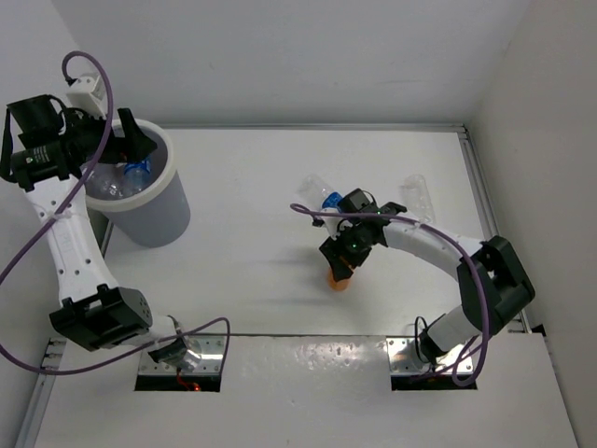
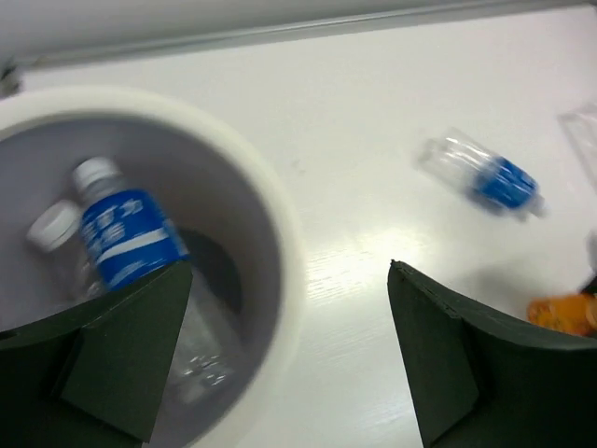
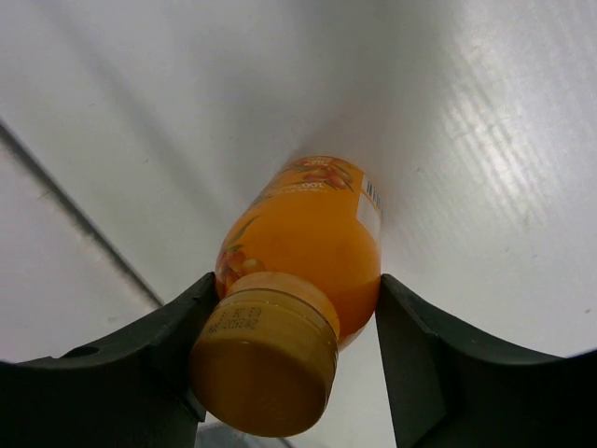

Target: Put the plastic bottles in the bin

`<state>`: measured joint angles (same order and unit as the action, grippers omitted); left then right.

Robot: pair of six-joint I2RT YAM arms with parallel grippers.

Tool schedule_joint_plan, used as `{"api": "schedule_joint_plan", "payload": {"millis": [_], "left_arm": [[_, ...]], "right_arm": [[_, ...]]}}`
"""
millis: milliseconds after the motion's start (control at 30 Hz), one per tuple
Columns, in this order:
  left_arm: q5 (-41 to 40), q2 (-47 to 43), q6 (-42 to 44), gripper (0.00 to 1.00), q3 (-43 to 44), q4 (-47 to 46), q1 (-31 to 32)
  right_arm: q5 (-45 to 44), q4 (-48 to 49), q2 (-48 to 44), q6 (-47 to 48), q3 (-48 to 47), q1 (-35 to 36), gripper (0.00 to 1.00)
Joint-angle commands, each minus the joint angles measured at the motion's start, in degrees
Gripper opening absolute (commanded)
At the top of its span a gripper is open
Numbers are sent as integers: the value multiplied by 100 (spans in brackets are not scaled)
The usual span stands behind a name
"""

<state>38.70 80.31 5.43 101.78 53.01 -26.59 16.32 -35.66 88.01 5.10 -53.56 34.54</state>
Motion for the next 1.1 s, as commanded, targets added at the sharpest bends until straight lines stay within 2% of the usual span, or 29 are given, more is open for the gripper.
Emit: {"api": "schedule_joint_plan", "payload": {"millis": [0, 67, 100, 167, 200, 300, 333, 467, 633, 800, 967, 1067], "left_arm": [[1830, -612, 949, 93, -148, -230, 258], [2202, -867, 1318, 93, -307, -230, 522], [2325, -1034, 1712, 93, -551, -230, 889], [2379, -1491, 2004, 93, -851, -230, 1356], [2379, -1605, 2093, 93, -1114, -230, 1610], [1959, -1747, 2146, 93, -1353, -230, 2821], [1670, -1747, 2094, 93, -1353, -230, 3043], [1027, -1686, 2094, 93, -1353, -230, 4037], [394, -1133, 1743, 94, -1038, -457, 5292], [-275, -816, 1619, 94, -818, -722, 5928], [-441, -613, 1225, 94, -765, -1028, 6191], [-713, -500, 1031, 88, -704, -1171, 6192]], "right_arm": [[772, -378, -196, -106, -557, -158, 25], [1335, -617, -327, -255, -988, -499, 16], [1835, -687, -354, -334, -1503, -632, 11], [2366, -749, -346, -922, -1867, -1017, 6], [2489, -793, -302, -1028, -2556, -1072, 5], [2912, -821, -196, -1616, -3359, -1143, 3], [3008, -663, -214, -1853, -3424, -1099, 1], [3228, -425, -249, -2443, -3819, -906, 0], [3343, -205, -161, -2856, -4109, -642, 0], [3457, -29, -301, -3033, -4110, -598, 0], [3588, 120, -424, -3129, -4048, -589, 0], [3642, 173, -504, -3209, -3978, -589, 0]]}}
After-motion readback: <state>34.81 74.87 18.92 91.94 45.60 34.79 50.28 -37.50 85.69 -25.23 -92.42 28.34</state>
